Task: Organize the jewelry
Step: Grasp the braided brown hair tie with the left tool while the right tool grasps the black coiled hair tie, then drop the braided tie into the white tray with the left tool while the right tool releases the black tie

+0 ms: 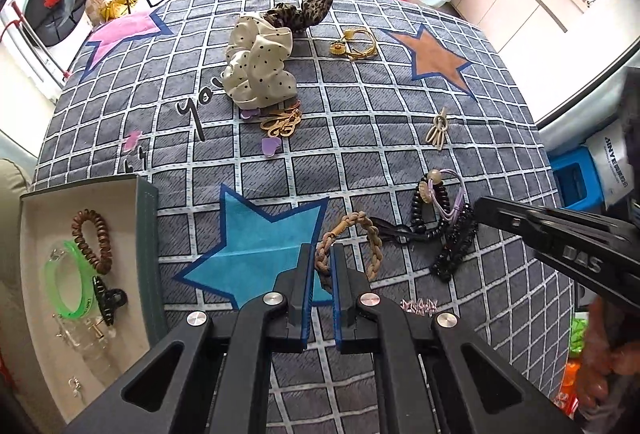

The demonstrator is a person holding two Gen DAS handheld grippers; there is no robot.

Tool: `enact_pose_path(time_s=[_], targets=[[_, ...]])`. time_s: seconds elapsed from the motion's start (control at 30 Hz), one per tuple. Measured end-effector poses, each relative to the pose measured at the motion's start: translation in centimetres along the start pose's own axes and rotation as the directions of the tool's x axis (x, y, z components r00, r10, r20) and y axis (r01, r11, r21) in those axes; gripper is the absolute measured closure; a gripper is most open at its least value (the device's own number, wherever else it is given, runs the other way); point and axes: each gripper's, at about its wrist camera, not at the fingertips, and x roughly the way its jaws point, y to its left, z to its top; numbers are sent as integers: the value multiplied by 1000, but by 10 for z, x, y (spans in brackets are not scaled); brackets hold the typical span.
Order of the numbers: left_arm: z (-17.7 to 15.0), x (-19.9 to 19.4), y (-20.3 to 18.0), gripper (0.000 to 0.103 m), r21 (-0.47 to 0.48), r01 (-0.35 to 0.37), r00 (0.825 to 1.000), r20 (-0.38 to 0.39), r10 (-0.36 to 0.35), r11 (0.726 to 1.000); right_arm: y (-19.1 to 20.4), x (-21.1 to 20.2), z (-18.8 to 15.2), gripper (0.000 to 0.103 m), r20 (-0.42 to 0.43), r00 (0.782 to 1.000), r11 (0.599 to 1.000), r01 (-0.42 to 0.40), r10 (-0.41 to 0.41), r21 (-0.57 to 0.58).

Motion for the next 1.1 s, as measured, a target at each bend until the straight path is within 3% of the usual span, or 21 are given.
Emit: enact_pose_path(time_s=[0.03,0.1,0.13,0.17,0.27,0.4,0.43,0.53,0.83,1.1], targets=[[-1,-1,1,93,3,-2,1000,-1,2,1000,1,4,0,98,-11,1000,1000,15,-15,-11],[-3,0,1,93,1,-3,1000,-5,3,1000,6,10,0,78,-16,999,998,50,-50,-46],[-3,1,1,93,-1,-2,1000,-7,2,1000,9,13,0,56,-9,997,995,72,-73,-64],[-4,1,2,93,-5,-3,1000,-9,3,1000,11,15,0,51,2,996,993,85,-85,-81],[-7,1,4,93,-13,0,1000,-12,0,1000,18,25,1,51,-1,995,988,102,-103,-116],[-9,1,7,93,-22,0,1000,-16,0,1000,22,41,6,55,-20,990,981,137,-141,-139],[-9,1,7,93,-25,0,1000,-16,-1,1000,23,45,7,63,-26,988,979,146,-151,-142],[-11,0,8,93,-29,0,1000,-15,0,1000,18,49,7,101,-43,987,982,148,-154,-118],[-13,-13,9,93,-26,4,1000,2,-4,1000,-7,3,1,101,25,1000,1000,-4,3,27],[-20,-36,13,93,-30,12,1000,27,-11,999,3,-33,-10,101,50,997,997,-64,61,49]])
